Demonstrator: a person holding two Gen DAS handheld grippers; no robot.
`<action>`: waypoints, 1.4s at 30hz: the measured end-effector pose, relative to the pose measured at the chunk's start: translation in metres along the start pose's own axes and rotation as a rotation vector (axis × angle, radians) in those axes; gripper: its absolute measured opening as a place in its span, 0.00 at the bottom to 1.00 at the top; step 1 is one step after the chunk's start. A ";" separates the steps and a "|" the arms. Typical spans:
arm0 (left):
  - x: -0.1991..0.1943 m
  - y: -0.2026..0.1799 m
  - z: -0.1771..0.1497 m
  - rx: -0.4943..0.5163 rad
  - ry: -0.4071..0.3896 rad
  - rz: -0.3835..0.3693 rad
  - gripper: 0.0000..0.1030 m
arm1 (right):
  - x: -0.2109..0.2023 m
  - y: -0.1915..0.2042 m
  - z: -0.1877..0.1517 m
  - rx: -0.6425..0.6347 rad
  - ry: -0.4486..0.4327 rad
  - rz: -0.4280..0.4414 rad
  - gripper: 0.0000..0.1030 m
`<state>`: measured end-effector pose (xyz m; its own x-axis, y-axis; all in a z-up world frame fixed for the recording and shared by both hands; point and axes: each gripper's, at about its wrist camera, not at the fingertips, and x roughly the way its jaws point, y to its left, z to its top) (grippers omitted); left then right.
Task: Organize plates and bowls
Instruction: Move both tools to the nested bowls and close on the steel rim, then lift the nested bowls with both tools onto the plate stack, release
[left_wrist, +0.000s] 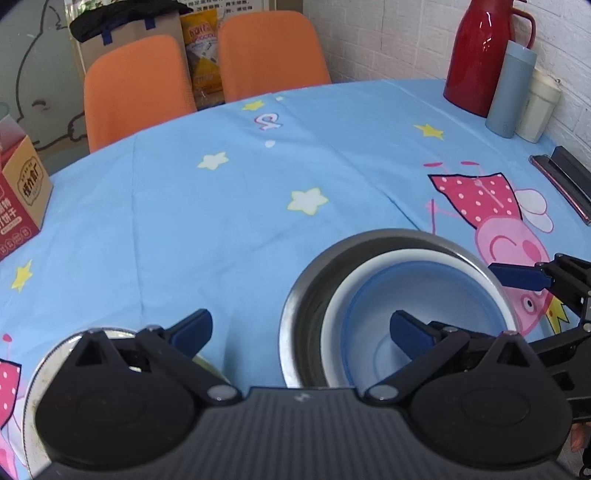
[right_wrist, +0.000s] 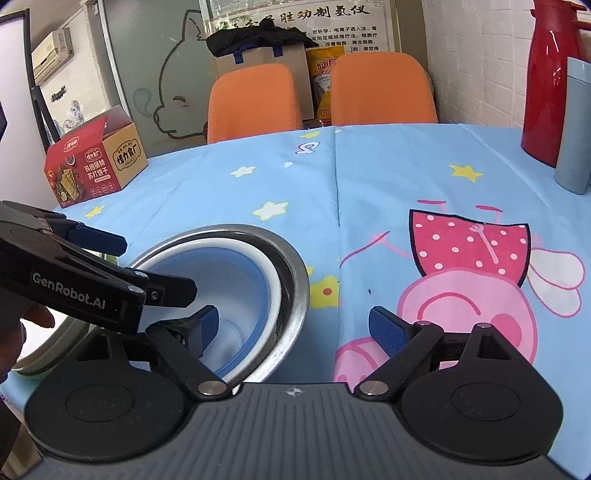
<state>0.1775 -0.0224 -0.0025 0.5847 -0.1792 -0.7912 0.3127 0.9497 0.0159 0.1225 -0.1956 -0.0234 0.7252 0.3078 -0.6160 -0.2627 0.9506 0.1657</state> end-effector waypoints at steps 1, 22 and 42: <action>0.003 0.000 0.000 0.002 0.006 0.002 0.99 | 0.002 0.001 -0.001 0.000 0.006 0.001 1.00; 0.023 -0.002 0.005 0.018 0.017 -0.024 0.99 | 0.015 0.015 -0.001 -0.027 -0.006 -0.068 1.00; 0.014 -0.009 0.004 -0.068 0.018 -0.133 0.56 | 0.008 0.024 -0.006 0.000 -0.058 -0.023 0.63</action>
<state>0.1858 -0.0345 -0.0114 0.5275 -0.3008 -0.7945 0.3348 0.9331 -0.1310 0.1182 -0.1707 -0.0296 0.7669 0.2873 -0.5739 -0.2451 0.9575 0.1518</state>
